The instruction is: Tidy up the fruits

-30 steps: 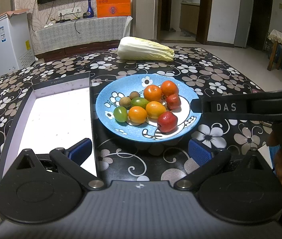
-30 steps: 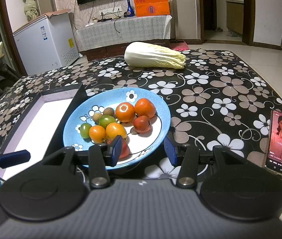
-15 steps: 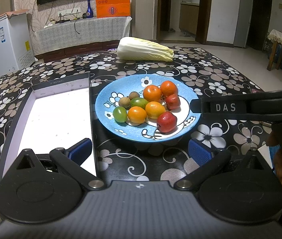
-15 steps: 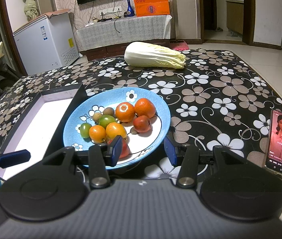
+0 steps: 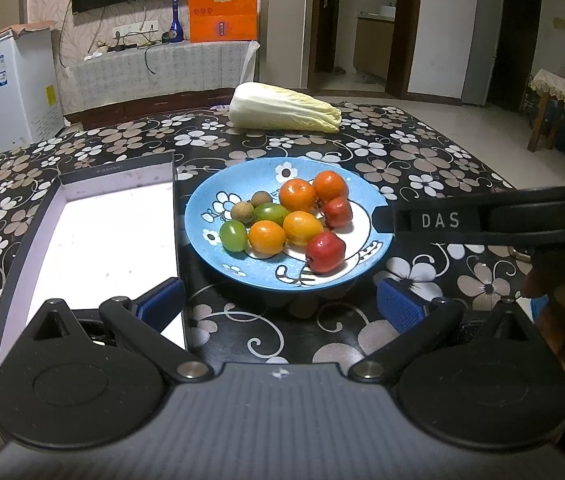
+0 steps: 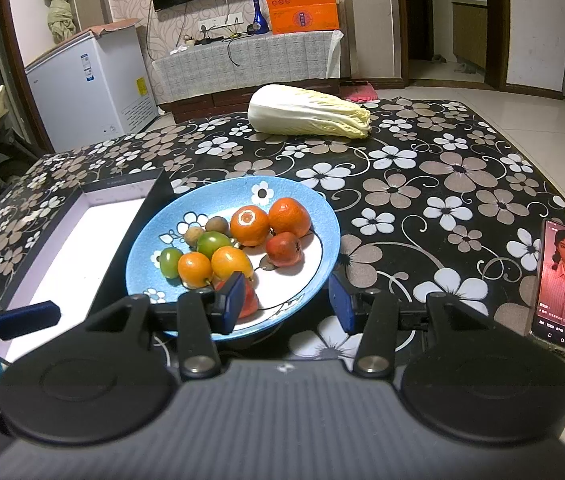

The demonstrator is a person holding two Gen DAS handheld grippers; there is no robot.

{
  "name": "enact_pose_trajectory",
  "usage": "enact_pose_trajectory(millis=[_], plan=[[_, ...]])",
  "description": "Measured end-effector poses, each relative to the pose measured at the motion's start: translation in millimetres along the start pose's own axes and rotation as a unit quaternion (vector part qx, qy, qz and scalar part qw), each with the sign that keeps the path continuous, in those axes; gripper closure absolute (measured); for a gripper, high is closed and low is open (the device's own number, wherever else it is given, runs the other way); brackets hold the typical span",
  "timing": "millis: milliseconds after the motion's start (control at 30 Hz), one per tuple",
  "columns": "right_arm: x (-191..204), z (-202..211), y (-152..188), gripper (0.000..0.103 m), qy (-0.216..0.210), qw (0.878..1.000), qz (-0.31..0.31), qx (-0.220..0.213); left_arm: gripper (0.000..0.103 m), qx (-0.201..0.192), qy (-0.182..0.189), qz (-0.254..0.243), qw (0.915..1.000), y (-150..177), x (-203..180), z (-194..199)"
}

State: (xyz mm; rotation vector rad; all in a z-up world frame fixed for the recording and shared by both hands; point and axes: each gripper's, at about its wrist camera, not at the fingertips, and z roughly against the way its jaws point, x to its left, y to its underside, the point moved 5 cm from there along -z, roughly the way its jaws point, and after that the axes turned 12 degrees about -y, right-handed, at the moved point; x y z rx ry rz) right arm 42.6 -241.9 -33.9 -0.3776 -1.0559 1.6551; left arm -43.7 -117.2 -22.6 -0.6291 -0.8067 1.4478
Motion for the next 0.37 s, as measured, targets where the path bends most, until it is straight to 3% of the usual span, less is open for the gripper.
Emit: enact_pose_trajectory(millis=[367], plan=[[0.0,0.1,-0.3,0.054,0.0,1.0,0.0,0.0,0.0,-0.003,-0.001,-0.009,1.0,0.6,-2.6,1.6]])
